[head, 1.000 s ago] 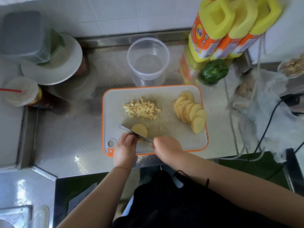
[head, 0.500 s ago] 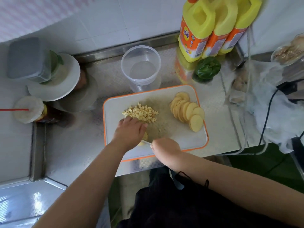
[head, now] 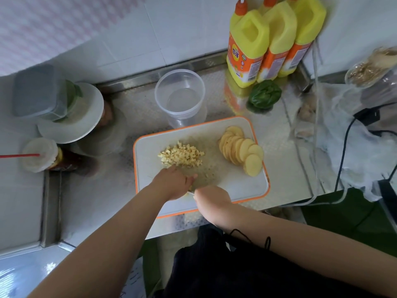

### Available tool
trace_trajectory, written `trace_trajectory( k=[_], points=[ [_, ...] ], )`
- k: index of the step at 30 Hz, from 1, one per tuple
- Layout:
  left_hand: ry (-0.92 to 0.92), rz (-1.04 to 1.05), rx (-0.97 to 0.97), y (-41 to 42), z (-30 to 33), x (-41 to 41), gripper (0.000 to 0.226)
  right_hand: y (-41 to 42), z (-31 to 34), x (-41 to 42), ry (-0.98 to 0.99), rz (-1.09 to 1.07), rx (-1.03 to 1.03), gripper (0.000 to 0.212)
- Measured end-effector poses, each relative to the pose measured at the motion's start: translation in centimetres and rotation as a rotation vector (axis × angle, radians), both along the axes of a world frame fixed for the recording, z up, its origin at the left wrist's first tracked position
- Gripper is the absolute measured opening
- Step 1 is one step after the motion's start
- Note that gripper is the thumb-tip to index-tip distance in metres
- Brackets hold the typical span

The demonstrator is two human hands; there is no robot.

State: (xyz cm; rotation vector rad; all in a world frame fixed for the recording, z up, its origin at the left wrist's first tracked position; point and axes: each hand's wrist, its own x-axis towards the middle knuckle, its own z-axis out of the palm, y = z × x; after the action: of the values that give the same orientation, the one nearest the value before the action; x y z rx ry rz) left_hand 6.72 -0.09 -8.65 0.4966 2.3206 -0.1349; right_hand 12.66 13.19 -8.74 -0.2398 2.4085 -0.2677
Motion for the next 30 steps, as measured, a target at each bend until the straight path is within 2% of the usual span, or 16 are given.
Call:
trace_trajectory(
  k=[2,4,6,7,9,11,12,13,15,18,20,24,30],
  points=[
    [-0.009,-0.017,-0.012,0.4,0.1,-0.2,0.068,-0.3,0.2,-0.1,-0.017,-0.002,0.021,0.023],
    [-0.012,-0.019,-0.025,0.6,0.2,-0.4,0.071,-0.5,0.4,-0.5,-0.031,-0.001,0.038,0.024],
    [0.028,0.029,0.057,0.4,0.8,-0.5,0.067,-0.5,0.6,-0.9,-0.029,0.013,0.053,0.025],
    [0.085,0.090,0.157,0.0,1.1,-0.6,0.061,-0.5,0.7,-1.0,-0.017,0.023,0.050,0.024],
    [0.367,0.269,0.456,-1.4,1.5,-0.5,0.046,-0.2,0.7,-1.1,0.023,0.043,0.027,0.019],
    [0.779,0.480,0.737,-3.5,1.4,0.8,0.032,0.0,0.8,-1.2,0.067,0.057,0.006,0.017],
    [0.927,0.593,0.809,-4.4,1.3,1.9,0.026,0.1,0.9,-1.2,0.077,0.060,-0.002,0.016],
    [0.994,0.667,0.834,-5.2,0.6,3.3,0.022,0.2,1.0,-1.2,0.077,0.061,-0.017,0.016],
    [0.955,0.669,0.816,-5.9,-1.4,6.2,0.019,0.5,1.5,-1.3,0.075,0.045,-0.079,0.021],
    [0.778,0.509,0.775,-5.8,-5.1,9.1,0.019,1.0,2.3,-1.6,0.120,0.018,-0.147,0.026],
    [0.724,0.467,0.736,-5.5,-6.7,9.8,0.017,1.2,2.6,-1.8,0.149,0.026,-0.135,0.029],
    [0.744,0.397,0.654,-4.9,-7.3,9.8,0.024,0.9,2.5,-1.5,0.140,0.031,-0.100,0.030],
    [0.793,0.334,0.639,-4.8,-7.7,9.5,0.021,1.0,1.9,-0.6,0.108,0.045,-0.082,0.027]
  ],
)
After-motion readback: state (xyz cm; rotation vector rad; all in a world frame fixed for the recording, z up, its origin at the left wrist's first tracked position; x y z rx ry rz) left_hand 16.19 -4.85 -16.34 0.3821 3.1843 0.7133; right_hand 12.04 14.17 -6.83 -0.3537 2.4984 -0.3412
